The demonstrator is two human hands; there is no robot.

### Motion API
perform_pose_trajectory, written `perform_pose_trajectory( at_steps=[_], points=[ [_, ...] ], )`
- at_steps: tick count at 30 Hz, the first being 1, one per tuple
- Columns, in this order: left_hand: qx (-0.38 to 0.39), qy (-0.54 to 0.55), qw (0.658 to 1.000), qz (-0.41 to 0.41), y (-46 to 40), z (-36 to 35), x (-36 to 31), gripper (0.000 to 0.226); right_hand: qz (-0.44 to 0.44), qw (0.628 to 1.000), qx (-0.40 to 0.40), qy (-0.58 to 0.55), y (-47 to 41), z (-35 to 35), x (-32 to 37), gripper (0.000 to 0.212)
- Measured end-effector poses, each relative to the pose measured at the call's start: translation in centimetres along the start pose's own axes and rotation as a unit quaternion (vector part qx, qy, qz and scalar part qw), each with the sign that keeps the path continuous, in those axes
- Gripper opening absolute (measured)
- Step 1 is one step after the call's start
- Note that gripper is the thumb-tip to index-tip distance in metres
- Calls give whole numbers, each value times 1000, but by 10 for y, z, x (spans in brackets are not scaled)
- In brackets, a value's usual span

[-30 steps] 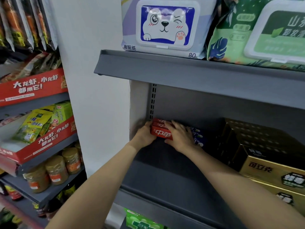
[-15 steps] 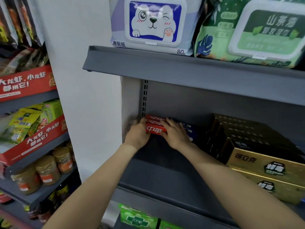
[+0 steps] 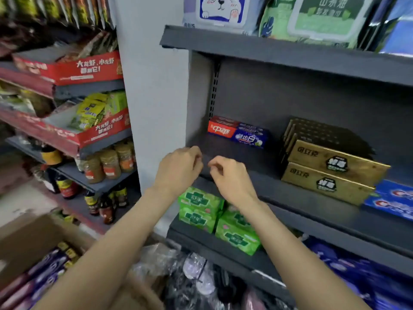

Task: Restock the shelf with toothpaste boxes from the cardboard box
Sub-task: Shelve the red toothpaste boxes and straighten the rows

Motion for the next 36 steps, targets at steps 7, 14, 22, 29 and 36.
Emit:
perform_pose_trajectory(
  at_steps=[7, 14, 22, 29, 36],
  points=[
    [43, 48, 984, 163, 141, 21, 77, 19, 10, 993, 120, -14, 99, -85, 45, 23],
    [169, -21, 941, 294, 259, 9, 178, 24, 13, 963, 269, -22, 167, -196, 102, 23],
    [355, -31, 879, 317, 333, -34, 288, 28, -125, 916, 380, -29, 201, -325, 107, 28],
    [497, -19, 845, 196, 352, -88, 338, 44, -337, 865, 370, -35, 235, -418, 85, 56],
    [535, -35, 832, 143, 358, -117, 344, 60, -421, 843, 325, -78, 253, -457, 86, 80]
  ],
)
Point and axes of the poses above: each hand's wrist, its own y-axis away from the middle knuckle, its own z-axis out of the back of the hand, x = y × z, the point moved 7 cm from there along -y, towards the middle knuckle
